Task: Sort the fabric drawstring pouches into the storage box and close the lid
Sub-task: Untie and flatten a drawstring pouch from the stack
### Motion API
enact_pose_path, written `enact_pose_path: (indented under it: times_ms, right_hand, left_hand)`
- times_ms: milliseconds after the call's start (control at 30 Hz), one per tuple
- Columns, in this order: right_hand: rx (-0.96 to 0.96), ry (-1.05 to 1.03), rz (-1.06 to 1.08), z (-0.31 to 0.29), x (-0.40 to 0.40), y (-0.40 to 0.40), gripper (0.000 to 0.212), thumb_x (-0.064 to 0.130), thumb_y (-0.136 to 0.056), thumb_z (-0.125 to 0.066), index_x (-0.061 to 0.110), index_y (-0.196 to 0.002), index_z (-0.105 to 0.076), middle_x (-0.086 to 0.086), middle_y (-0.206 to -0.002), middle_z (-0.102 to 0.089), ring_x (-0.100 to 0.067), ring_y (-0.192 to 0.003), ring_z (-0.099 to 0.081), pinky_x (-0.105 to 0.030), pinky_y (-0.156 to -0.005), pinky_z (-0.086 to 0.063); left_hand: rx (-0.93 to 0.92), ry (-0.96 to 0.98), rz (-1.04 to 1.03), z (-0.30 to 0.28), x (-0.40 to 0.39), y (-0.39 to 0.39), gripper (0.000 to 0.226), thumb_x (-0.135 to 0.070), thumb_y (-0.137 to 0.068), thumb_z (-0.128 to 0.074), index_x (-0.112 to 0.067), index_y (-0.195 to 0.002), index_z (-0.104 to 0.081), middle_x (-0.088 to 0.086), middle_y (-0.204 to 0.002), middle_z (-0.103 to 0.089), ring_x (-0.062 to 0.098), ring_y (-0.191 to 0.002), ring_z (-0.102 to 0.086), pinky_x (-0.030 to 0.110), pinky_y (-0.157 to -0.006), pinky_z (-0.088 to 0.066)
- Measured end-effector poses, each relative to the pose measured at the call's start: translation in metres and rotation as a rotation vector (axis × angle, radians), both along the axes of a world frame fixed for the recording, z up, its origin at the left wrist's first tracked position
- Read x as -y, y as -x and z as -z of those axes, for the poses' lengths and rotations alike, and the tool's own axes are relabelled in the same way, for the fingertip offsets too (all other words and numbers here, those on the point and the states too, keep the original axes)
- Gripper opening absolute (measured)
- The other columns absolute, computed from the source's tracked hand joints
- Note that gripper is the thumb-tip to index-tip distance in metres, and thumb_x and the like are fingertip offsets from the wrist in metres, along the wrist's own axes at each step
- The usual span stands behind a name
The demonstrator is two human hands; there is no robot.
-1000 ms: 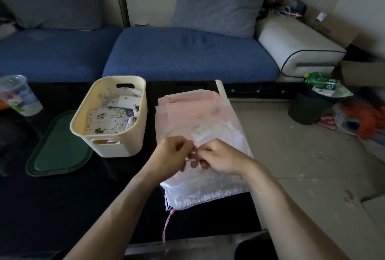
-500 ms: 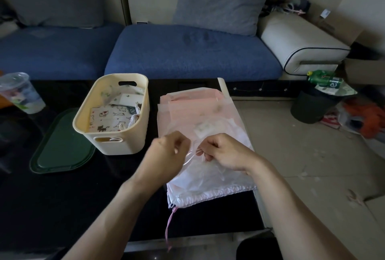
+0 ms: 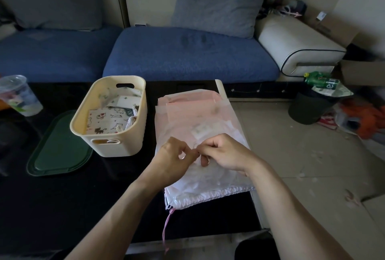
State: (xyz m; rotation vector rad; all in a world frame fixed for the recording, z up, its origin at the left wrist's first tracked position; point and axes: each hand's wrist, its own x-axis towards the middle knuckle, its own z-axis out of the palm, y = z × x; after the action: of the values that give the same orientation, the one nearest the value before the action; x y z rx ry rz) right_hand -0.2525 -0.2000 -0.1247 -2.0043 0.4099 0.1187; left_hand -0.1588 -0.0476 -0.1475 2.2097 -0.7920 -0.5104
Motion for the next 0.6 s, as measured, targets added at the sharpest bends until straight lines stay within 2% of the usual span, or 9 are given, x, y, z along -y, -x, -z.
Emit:
enact_pose_path:
  times_ms: [100,167,267,367,467,533,600]
  right_hand:
    - [0.024,-0.073,0.068,-0.002,-0.001,-0.001,0.026,0.031,-0.097,-0.064,0.016,-0.081,-0.079,0.005,-0.072,-0.074,-0.002,-0.070,-0.059,-0.021,-0.078,-0.045]
    - [0.035,-0.109,0.089,-0.002,-0.001,-0.001,0.023,0.034,-0.096,-0.066,0.015,-0.092,-0.078,0.004,-0.072,-0.074,-0.001,-0.073,-0.062,-0.022,-0.081,-0.045]
    - [0.020,-0.094,0.053,-0.002,-0.002,-0.001,0.025,0.034,-0.099,-0.062,0.011,-0.100,-0.073,0.005,-0.070,-0.073,-0.003,-0.072,-0.062,-0.023,-0.079,-0.044]
    - [0.000,-0.096,0.018,-0.002,-0.001,0.000,0.028,0.037,-0.099,-0.061,0.011,-0.103,-0.071,0.005,-0.072,-0.074,0.000,-0.075,-0.065,-0.023,-0.083,-0.044]
    - [0.016,-0.135,-0.019,-0.002,-0.002,0.001,0.027,0.035,-0.098,-0.062,0.009,-0.102,-0.071,0.001,-0.075,-0.074,-0.008,-0.080,-0.067,-0.027,-0.089,-0.046]
    - [0.034,-0.156,-0.026,-0.002,-0.003,0.001,0.027,0.032,-0.097,-0.063,0.006,-0.102,-0.071,-0.003,-0.076,-0.074,-0.012,-0.081,-0.068,-0.032,-0.093,-0.048]
    - [0.042,-0.165,-0.029,-0.001,-0.003,0.002,0.026,0.028,-0.098,-0.063,0.003,-0.102,-0.070,-0.007,-0.080,-0.076,-0.015,-0.084,-0.071,-0.035,-0.098,-0.049]
  left_hand:
    - [0.003,0.007,-0.045,-0.003,0.000,0.000,0.037,-0.037,-0.093,-0.061,-0.004,-0.076,-0.064,0.007,-0.083,-0.069,0.017,-0.072,-0.061,0.027,-0.062,-0.047]
    - [-0.045,0.036,-0.070,-0.005,0.003,0.000,0.034,-0.031,-0.092,-0.060,-0.002,-0.074,-0.062,0.008,-0.076,-0.070,0.016,-0.062,-0.053,0.022,-0.053,-0.040]
    - [-0.207,0.097,-0.110,-0.010,0.006,-0.001,0.027,-0.027,-0.093,-0.059,-0.007,-0.076,-0.066,-0.001,-0.067,-0.069,0.013,-0.064,-0.057,0.021,-0.060,-0.043]
    - [-0.443,0.175,-0.155,-0.014,0.007,-0.003,0.023,-0.018,-0.094,-0.057,0.000,-0.084,-0.068,0.006,-0.067,-0.068,0.017,-0.063,-0.056,0.027,-0.062,-0.044]
    - [-0.447,0.242,-0.216,-0.012,0.006,-0.006,0.016,-0.009,-0.091,-0.054,-0.001,-0.096,-0.066,0.011,-0.074,-0.068,0.018,-0.062,-0.057,0.026,-0.055,-0.043]
    - [-0.540,0.261,-0.171,-0.012,0.007,-0.005,0.021,-0.014,-0.083,-0.057,-0.001,-0.097,-0.066,0.011,-0.074,-0.067,0.021,-0.064,-0.056,0.030,-0.058,-0.041]
    - [-0.551,0.247,-0.142,-0.011,0.008,-0.004,0.025,-0.022,-0.081,-0.062,-0.003,-0.096,-0.068,0.006,-0.071,-0.064,0.017,-0.063,-0.056,0.027,-0.058,-0.041]
